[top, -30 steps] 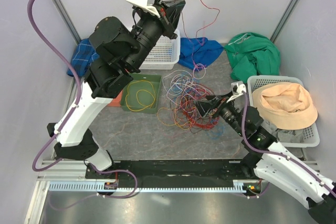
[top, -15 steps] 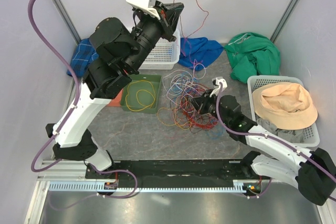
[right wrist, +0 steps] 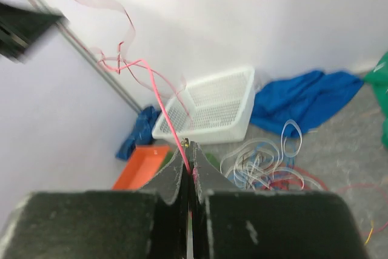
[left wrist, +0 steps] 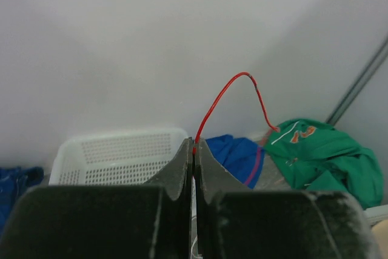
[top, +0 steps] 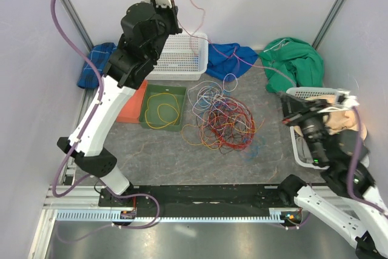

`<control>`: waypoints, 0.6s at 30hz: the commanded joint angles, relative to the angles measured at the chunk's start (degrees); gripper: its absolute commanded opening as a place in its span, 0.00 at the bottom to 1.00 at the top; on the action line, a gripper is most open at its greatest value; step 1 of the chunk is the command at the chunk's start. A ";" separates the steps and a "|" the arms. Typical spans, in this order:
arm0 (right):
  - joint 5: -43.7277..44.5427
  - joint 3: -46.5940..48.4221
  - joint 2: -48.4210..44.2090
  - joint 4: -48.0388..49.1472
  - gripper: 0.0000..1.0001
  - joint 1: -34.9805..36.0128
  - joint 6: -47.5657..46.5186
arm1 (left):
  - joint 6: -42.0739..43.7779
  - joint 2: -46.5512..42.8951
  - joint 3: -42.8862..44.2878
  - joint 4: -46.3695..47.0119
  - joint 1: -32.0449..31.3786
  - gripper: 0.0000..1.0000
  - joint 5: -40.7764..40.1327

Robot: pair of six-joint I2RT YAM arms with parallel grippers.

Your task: Untangle the cables

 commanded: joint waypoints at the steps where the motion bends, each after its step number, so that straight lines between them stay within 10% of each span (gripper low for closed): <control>1: 4.53 7.75 -0.15 -12.06 0.00 0.09 -4.10 | -8.48 1.69 -0.42 -4.05 3.11 0.02 1.11; 18: -0.83 -2.69 -1.29 -5.83 0.00 0.09 0.38 | -13.14 9.95 7.30 -5.37 10.41 0.02 5.06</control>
